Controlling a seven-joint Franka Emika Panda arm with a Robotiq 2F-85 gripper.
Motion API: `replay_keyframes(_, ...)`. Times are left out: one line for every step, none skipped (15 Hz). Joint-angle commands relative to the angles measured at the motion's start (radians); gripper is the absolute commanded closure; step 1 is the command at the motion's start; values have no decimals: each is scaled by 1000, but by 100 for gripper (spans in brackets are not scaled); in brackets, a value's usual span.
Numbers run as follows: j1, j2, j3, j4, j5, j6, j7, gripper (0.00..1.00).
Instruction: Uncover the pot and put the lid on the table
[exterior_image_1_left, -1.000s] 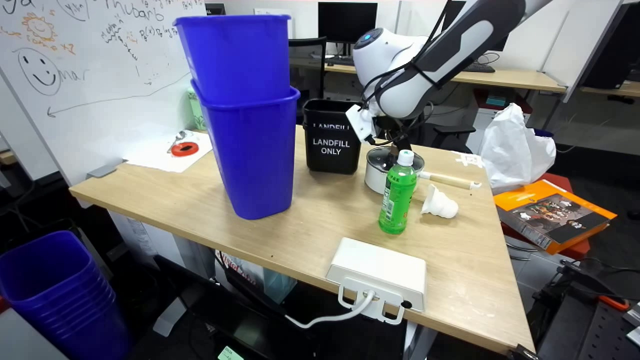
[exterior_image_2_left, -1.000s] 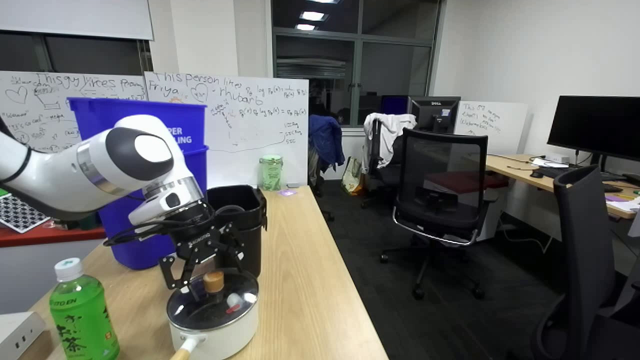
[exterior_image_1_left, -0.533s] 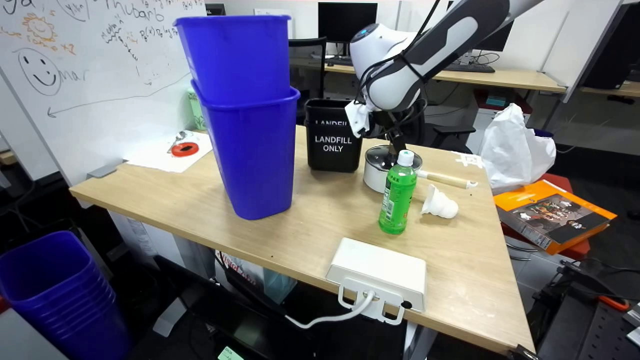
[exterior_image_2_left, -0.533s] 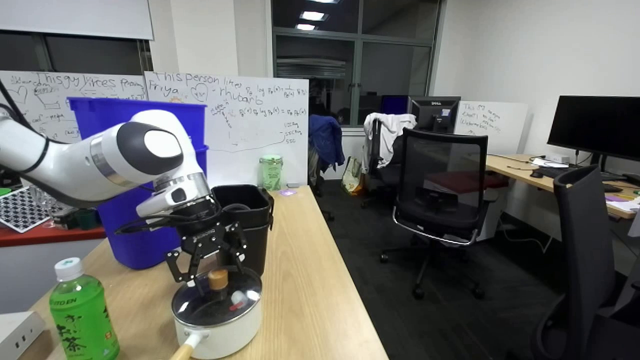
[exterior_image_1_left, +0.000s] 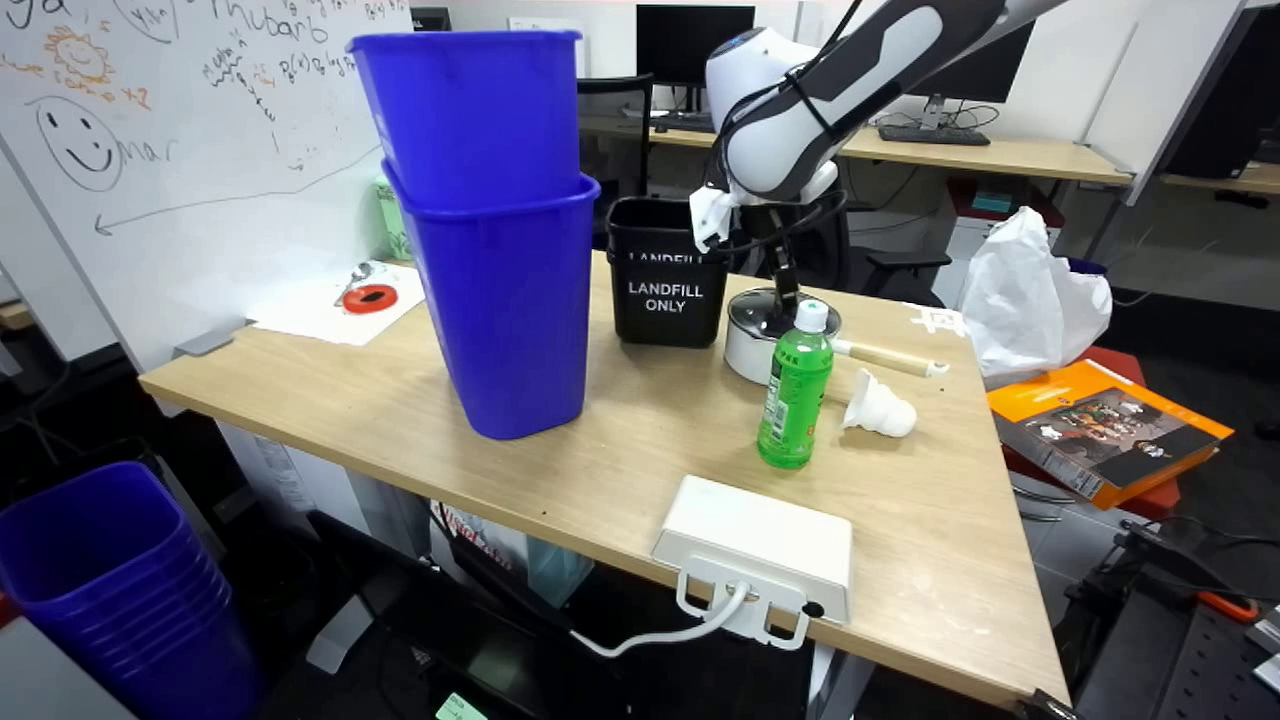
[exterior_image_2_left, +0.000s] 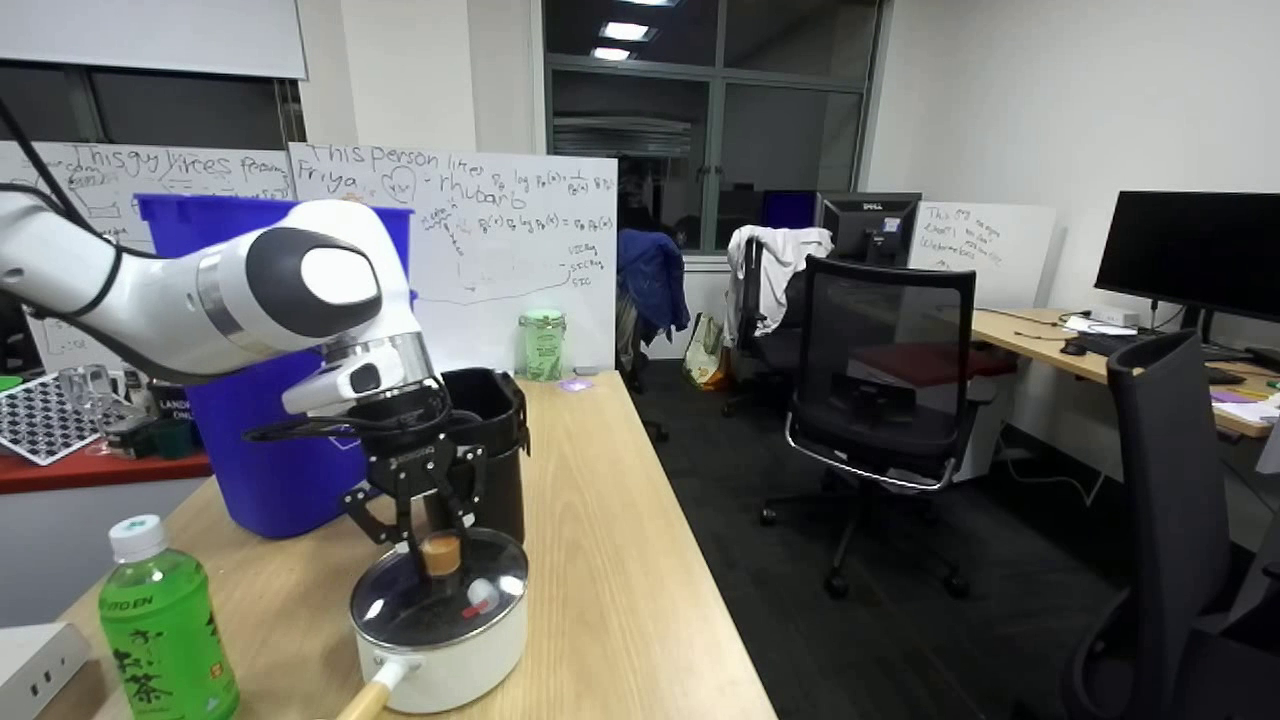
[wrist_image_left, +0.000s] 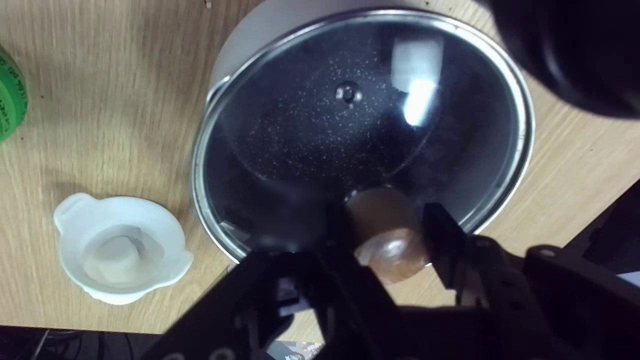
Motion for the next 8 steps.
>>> replay_keyframes(-15,16,11,43,21,-31,5,83)
replay_keyframes(-14,14,9,43,18,-32,7,83)
replay_keyframes(-14,12,9,42,17,-31,6,84)
replay_keyframes(-14,8,9,39,17,-33,3,84)
replay_keyframes(-14,3,10,36,16,-37,-1,84)
replay_keyframes(-14,-2,9,33,14,-40,-4,84)
replay_keyframes(-14,-10,8,28,13,-48,-7,84)
replay_keyframes(-17,-19,10,25,19,-61,-10,84)
